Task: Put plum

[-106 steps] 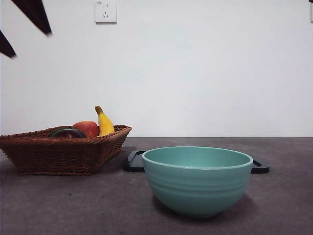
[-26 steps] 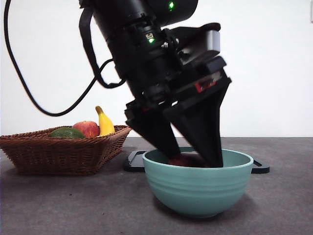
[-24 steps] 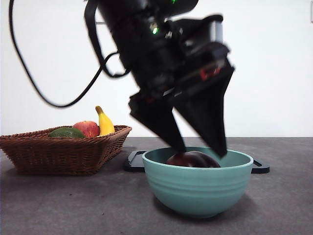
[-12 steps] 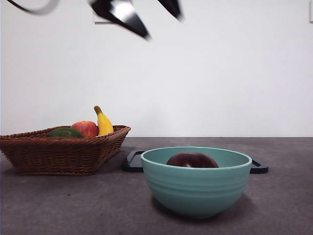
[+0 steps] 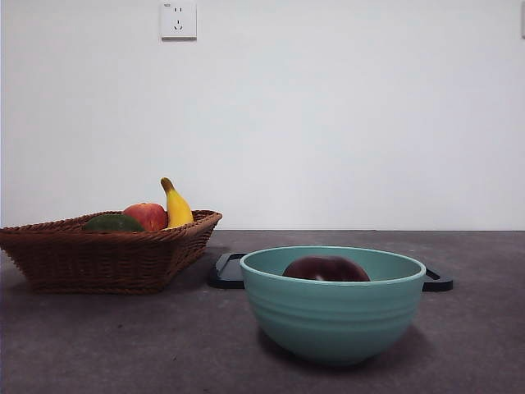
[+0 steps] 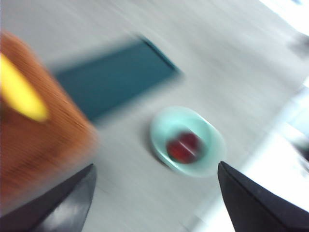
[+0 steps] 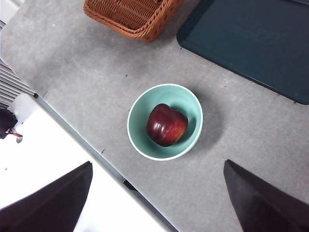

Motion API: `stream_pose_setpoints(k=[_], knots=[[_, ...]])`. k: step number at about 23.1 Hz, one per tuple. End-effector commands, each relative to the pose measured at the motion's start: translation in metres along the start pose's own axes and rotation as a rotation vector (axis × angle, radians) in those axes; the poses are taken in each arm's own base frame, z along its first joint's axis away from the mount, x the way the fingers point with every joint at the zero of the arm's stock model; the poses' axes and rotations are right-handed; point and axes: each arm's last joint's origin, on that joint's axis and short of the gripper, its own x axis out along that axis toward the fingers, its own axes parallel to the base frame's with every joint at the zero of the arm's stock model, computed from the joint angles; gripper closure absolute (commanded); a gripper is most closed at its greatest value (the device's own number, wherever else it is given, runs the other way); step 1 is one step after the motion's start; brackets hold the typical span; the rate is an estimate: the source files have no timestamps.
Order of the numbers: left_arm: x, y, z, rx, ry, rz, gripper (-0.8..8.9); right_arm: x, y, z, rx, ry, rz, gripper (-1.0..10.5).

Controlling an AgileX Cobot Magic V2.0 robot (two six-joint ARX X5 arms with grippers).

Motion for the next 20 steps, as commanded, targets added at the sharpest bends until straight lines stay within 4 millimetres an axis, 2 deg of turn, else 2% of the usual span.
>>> stream_pose_setpoints(k=[1, 5, 14, 20], knots=[[0.008, -0.001, -0.017, -0.022, 0.062, -0.139, 4.08, -0.002, 0.002, 0.005, -0.016, -0.018, 0.0, 5.1], [0.02, 0.003, -0.04, -0.074, 0.178, -0.227, 4.09, -0.002, 0.002, 0.005, -0.016, -0.017, 0.0, 5.1], [0.021, 0.003, -0.039, -0.065, 0.166, -0.229, 4.09, -0.001, 0.001, 0.005, -0.009, -0.01, 0.0, 5.1], [0.021, 0.002, -0.039, -0.06, 0.162, -0.231, 4.09, 0.014, -0.008, 0.012, 0.018, 0.047, -0.05, 5.1]])
